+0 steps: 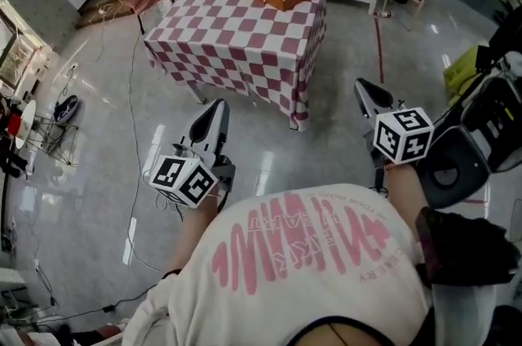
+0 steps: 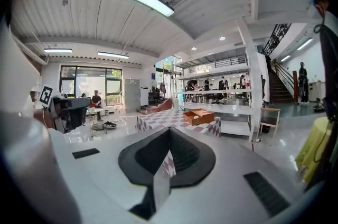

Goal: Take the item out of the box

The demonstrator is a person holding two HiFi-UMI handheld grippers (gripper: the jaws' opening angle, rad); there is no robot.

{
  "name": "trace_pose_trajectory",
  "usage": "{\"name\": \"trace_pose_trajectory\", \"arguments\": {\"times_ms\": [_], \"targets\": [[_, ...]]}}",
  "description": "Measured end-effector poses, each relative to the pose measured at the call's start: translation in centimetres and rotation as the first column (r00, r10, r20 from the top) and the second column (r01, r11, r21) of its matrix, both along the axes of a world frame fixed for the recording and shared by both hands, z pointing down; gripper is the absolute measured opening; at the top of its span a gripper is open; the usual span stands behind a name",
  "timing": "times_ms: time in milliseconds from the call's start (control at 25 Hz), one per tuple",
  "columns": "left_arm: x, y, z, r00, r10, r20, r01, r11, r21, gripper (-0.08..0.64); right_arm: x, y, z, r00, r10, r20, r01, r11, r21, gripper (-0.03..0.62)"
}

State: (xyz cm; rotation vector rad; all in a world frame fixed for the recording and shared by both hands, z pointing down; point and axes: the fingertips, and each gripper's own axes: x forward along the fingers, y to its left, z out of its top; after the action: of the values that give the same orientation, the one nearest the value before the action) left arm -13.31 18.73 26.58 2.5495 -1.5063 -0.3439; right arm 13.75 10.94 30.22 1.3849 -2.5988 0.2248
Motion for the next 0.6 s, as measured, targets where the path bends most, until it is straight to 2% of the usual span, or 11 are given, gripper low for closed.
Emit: {"name": "trace_pose_trajectory", "arguments": {"times_ms": [280,600], "targets": [[0.8,-1.4,2.6,1.0,0.017,0.001,-0.017,0.998,-0.068,0.008,0.1,-0.5,4.3,1.0,-0.006,0.006,0.006,0.995,-0.099,0.005],[1.3,-5.1,4.7,0.999,0.049,-0.009,-0.05,0.993,-0.103,0.008,2.0,-2.5,7.3,0.998,0.057,0.006,-0.055,0.985,-0.165,0.005]]}}
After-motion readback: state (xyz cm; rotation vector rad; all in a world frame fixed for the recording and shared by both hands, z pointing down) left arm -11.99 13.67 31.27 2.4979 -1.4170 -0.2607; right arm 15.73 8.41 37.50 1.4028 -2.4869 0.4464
